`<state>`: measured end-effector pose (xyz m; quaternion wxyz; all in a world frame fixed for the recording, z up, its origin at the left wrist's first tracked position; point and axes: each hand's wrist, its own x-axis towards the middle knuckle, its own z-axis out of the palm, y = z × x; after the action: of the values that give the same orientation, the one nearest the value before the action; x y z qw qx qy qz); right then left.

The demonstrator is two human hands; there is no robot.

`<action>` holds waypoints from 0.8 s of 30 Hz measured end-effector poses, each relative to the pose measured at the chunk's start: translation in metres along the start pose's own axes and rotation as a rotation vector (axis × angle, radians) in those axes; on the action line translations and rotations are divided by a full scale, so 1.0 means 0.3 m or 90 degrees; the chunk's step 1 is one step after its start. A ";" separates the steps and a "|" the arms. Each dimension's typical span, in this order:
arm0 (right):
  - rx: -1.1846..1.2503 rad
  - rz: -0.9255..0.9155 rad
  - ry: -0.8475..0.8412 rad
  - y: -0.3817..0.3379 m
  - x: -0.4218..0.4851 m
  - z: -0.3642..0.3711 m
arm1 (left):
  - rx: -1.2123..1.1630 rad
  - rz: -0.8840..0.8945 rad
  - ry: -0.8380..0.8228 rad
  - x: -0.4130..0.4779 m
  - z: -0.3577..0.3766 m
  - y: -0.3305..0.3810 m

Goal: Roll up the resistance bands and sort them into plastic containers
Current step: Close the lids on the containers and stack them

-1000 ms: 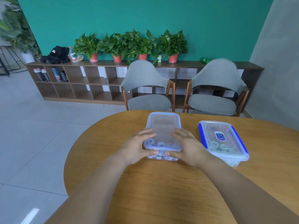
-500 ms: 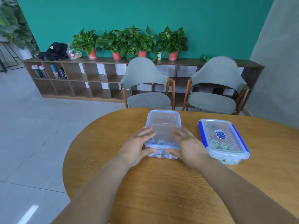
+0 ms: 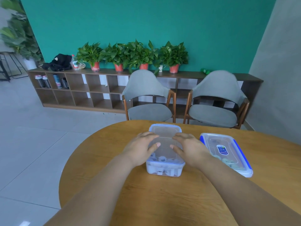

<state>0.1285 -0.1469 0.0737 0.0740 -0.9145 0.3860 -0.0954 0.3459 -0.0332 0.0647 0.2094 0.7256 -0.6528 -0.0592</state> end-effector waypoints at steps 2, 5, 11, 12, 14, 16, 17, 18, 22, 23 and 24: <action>-0.010 0.005 -0.008 0.000 0.053 0.002 | 0.024 -0.003 -0.002 0.052 0.000 0.010; -0.010 0.029 -0.011 0.010 0.134 0.007 | 0.055 -0.019 -0.011 0.136 0.011 0.015; 0.030 0.065 -0.027 0.048 0.267 0.033 | 0.044 -0.056 -0.023 0.266 0.051 -0.017; 0.041 0.068 -0.032 0.057 0.283 0.040 | 0.031 -0.062 -0.021 0.283 0.055 -0.028; 0.070 0.069 -0.041 0.073 0.305 0.058 | 0.004 -0.075 -0.025 0.311 0.067 -0.053; 0.097 0.071 -0.037 0.083 0.318 0.075 | -0.004 -0.081 -0.046 0.337 0.079 -0.077; 0.106 0.074 -0.030 0.086 0.324 0.081 | 0.001 -0.081 -0.056 0.347 0.083 -0.084; 0.114 0.078 -0.024 0.089 0.329 0.087 | 0.010 -0.078 -0.065 0.356 0.087 -0.089; 0.152 0.112 -0.012 0.085 0.355 0.094 | 0.057 -0.067 -0.077 0.371 0.090 -0.084; 0.166 0.125 -0.012 0.081 0.360 0.097 | 0.052 -0.068 -0.075 0.370 0.091 -0.083; 0.179 0.140 -0.014 0.076 0.362 0.100 | 0.042 -0.070 -0.070 0.369 0.094 -0.084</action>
<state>0.1939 -0.2392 0.0526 0.2149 -0.8486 0.4656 -0.1298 0.3746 -0.1457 0.0504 0.1456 0.7624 -0.6243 -0.0883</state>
